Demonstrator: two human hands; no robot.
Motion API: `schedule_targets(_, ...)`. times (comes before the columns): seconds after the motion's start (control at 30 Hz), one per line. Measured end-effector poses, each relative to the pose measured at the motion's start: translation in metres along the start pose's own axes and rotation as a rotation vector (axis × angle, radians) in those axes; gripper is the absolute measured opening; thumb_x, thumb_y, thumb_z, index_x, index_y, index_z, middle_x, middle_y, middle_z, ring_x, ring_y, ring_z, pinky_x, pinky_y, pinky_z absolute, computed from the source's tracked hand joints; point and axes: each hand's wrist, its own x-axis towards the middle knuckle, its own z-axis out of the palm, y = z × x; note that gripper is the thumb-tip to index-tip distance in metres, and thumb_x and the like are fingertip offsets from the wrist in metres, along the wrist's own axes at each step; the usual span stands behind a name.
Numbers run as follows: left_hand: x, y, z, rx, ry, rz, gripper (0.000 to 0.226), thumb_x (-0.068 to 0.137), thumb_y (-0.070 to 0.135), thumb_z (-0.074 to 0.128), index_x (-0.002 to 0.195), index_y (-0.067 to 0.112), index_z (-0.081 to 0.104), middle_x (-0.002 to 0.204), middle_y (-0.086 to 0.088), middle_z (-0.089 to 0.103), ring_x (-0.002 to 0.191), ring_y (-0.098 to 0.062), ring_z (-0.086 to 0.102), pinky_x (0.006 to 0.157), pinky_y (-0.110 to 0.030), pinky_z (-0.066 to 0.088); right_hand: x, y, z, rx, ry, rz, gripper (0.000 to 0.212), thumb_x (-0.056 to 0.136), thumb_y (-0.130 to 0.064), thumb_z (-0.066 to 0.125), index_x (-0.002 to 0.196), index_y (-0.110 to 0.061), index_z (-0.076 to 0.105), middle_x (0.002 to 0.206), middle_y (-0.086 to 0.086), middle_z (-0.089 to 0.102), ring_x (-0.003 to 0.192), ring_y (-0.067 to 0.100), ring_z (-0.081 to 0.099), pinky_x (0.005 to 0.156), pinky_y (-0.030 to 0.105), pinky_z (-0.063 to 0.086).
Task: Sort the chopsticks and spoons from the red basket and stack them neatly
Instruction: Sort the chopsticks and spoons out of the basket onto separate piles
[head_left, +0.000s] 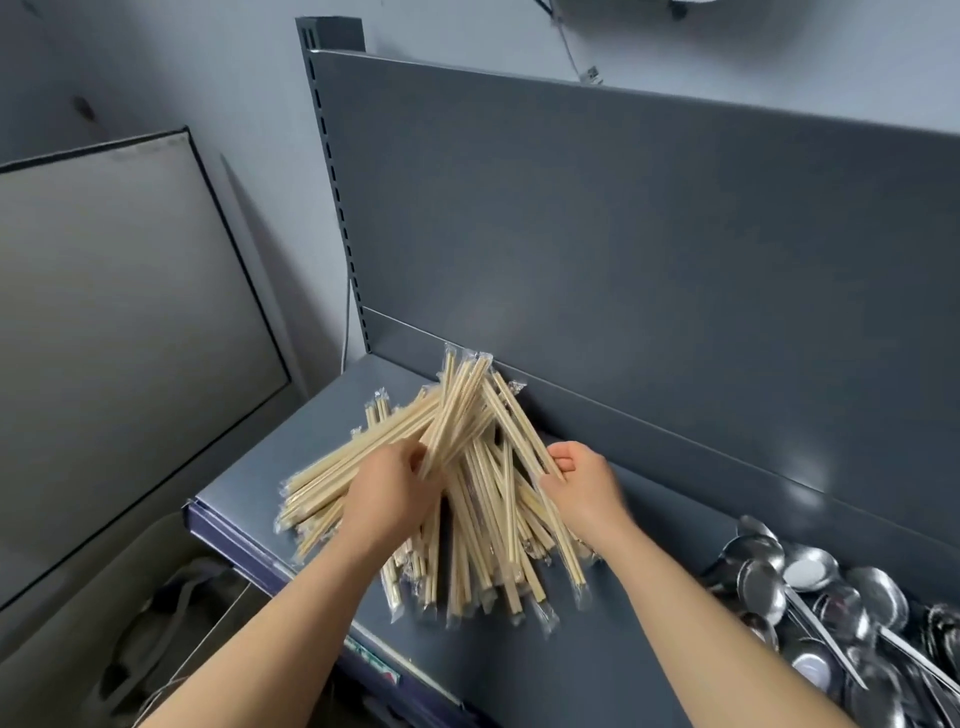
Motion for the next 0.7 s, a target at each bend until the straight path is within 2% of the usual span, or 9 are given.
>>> schedule_targets(0.07, 0.002, -0.002, 0.0, 0.049, 0.008, 0.074, 0.017, 0.088, 0.039, 0.062, 0.091, 0.022, 0.061, 0.084, 0.009, 0.063, 0.07, -0.013, 0.062, 0.067, -0.032, 0.056, -0.001, -0.001, 0.001, -0.047, 0.001, -0.014, 0.021, 0.09, -0.011, 0.06, 0.107, -0.023, 0.06, 0.096, -0.011, 0.062, 0.09, 0.01, 0.062, 0.074, 0.023, 0.05)
schedule_targets(0.13, 0.005, -0.004, -0.001, 0.127, 0.005, 0.14, 0.025, 0.09, 0.046, 0.055, 0.092, 0.023, 0.06, 0.088, 0.008, 0.061, 0.069, -0.01, 0.059, 0.064, -0.032, 0.056, -0.004, -0.003, 0.003, -0.104, -0.013, -0.021, 0.025, 0.091, -0.015, 0.06, 0.116, -0.017, 0.061, 0.109, -0.003, 0.063, 0.099, 0.017, 0.061, 0.085, 0.03, 0.05)
schedule_targets(0.2, 0.009, -0.006, -0.004, 0.207, -0.016, 0.193, 0.029, 0.092, 0.05, 0.049, 0.093, 0.023, 0.058, 0.088, 0.008, 0.057, 0.068, -0.01, 0.057, 0.06, -0.029, 0.054, -0.008, -0.005, 0.005, -0.169, -0.029, -0.003, 0.028, 0.091, -0.02, 0.058, 0.119, -0.012, 0.061, 0.116, 0.003, 0.06, 0.105, 0.023, 0.06, 0.089, 0.035, 0.049)
schedule_targets(0.27, 0.011, -0.007, -0.007, 0.268, -0.028, 0.258, 0.033, 0.095, 0.049, 0.044, 0.1, 0.02, 0.059, 0.091, 0.007, 0.056, 0.069, -0.011, 0.056, 0.057, -0.025, 0.048, -0.013, -0.008, 0.006, -0.205, -0.035, 0.028, 0.028, 0.091, -0.025, 0.057, 0.114, -0.011, 0.062, 0.115, 0.005, 0.06, 0.105, 0.027, 0.061, 0.089, 0.039, 0.049)
schedule_targets(0.37, 0.015, -0.008, -0.015, 0.357, -0.019, 0.359, 0.037, 0.095, 0.048, 0.042, 0.11, 0.018, 0.058, 0.097, 0.003, 0.058, 0.077, -0.016, 0.054, 0.061, -0.026, 0.042, -0.025, -0.01, 0.005, -0.213, -0.008, 0.062, 0.05, 0.093, -0.031, 0.056, 0.138, -0.013, 0.049, 0.137, 0.003, 0.053, 0.124, 0.023, 0.052, 0.102, 0.037, 0.044)
schedule_targets(0.43, 0.016, -0.009, -0.02, 0.399, -0.025, 0.427, 0.037, 0.095, 0.047, 0.043, 0.113, 0.018, 0.058, 0.103, 0.0, 0.059, 0.087, -0.019, 0.054, 0.068, -0.029, 0.044, -0.037, -0.011, 0.004, -0.206, 0.037, 0.097, 0.057, 0.094, -0.033, 0.055, 0.145, -0.014, 0.04, 0.147, 0.001, 0.045, 0.132, 0.02, 0.046, 0.107, 0.036, 0.04)
schedule_targets(0.5, 0.015, -0.009, -0.023, 0.393, -0.021, 0.499, 0.035, 0.094, 0.045, 0.047, 0.115, 0.019, 0.059, 0.105, 0.0, 0.061, 0.093, -0.02, 0.056, 0.071, -0.029, 0.046, -0.052, -0.008, 0.002, -0.183, 0.109, 0.138, 0.055, 0.094, -0.034, 0.055, 0.145, -0.016, 0.041, 0.147, 0.0, 0.045, 0.132, 0.018, 0.045, 0.107, 0.035, 0.04)
schedule_targets(0.57, 0.01, -0.006, -0.022, 0.335, -0.028, 0.578, 0.034, 0.093, 0.043, 0.051, 0.115, 0.02, 0.062, 0.102, 0.002, 0.062, 0.089, -0.018, 0.057, 0.071, -0.029, 0.048, -0.076, -0.004, -0.002, -0.144, 0.189, 0.175, 0.053, 0.095, -0.034, 0.055, 0.143, -0.017, 0.044, 0.145, -0.001, 0.047, 0.131, 0.016, 0.046, 0.106, 0.032, 0.039)
schedule_targets(0.7, -0.015, 0.014, -0.007, 0.224, -0.145, 0.747, 0.031, 0.09, 0.044, 0.054, 0.108, 0.021, 0.065, 0.099, 0.001, 0.065, 0.09, -0.022, 0.06, 0.073, -0.034, 0.051, -0.142, 0.014, -0.018, -0.136, 0.316, 0.236, 0.049, 0.096, -0.034, 0.055, 0.141, -0.019, 0.047, 0.14, -0.004, 0.05, 0.129, 0.012, 0.046, 0.103, 0.025, 0.035)
